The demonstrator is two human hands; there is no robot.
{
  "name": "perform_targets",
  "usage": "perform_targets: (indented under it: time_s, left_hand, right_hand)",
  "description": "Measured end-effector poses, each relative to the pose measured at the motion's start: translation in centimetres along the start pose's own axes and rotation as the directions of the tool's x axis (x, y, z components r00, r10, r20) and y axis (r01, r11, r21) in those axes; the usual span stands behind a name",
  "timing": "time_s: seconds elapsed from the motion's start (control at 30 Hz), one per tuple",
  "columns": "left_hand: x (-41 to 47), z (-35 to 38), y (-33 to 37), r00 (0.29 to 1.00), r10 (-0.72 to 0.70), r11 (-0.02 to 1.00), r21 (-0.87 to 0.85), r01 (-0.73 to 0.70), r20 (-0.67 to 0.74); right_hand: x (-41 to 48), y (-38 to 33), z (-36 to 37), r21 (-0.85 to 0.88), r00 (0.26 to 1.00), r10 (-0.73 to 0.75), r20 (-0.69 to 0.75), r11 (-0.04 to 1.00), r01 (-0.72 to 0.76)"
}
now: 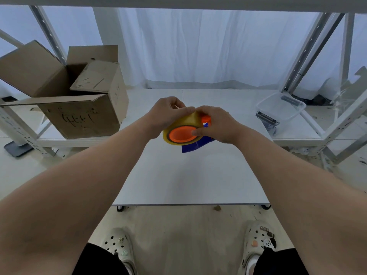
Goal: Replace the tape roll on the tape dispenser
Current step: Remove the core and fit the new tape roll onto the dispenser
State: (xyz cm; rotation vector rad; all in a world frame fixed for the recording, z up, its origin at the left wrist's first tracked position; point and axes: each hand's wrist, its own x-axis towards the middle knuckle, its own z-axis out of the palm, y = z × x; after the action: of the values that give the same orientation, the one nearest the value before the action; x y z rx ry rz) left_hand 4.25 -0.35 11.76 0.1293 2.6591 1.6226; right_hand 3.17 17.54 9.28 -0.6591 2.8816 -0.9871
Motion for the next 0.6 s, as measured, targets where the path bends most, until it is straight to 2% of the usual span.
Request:
perform_targets:
  time_s: [0.13,0.37,0.43,0.53,0.6]
  left_hand:
    - [0.0,-0.6,-0.6,0.999,-0.001,0.997,-0.073,0.004,0.044]
    - [-0.3,-1.8,-1.1,0.973,-0.128,0.973,-0.166,0.161,0.193]
    - [-0.2,-1.8,-0.6,0.976,-0.135,0.979,-0.131,0.159,0.172]
    - [0.0,-1.7,-0.2,0.991,-0.103,0.994,-0.028,0.106,0.086]
    - [0.0,-1.6,-0.1,0.992,-0.099,0.995,0.001,0.099,0.079]
  right_hand:
    - [-0.1,0.3,0.0,-0.048,0.999,-0.010,-0.045,0.999,0.008]
    - [-0.4,0.3,0.0,0.120,0.999,0.017,-0.034,0.993,-0.013]
    - [0.0,0.3,-0.1,0.080,0.998,-0.013,-0.055,0.997,0.017]
    - [0.3,0.2,-0.3,-0.079,0.991,-0.064,-0.116,0.995,0.055]
    - [0.2,-0.1,-0.3,-0.156,0.989,-0.078,-0.124,0.986,0.058]
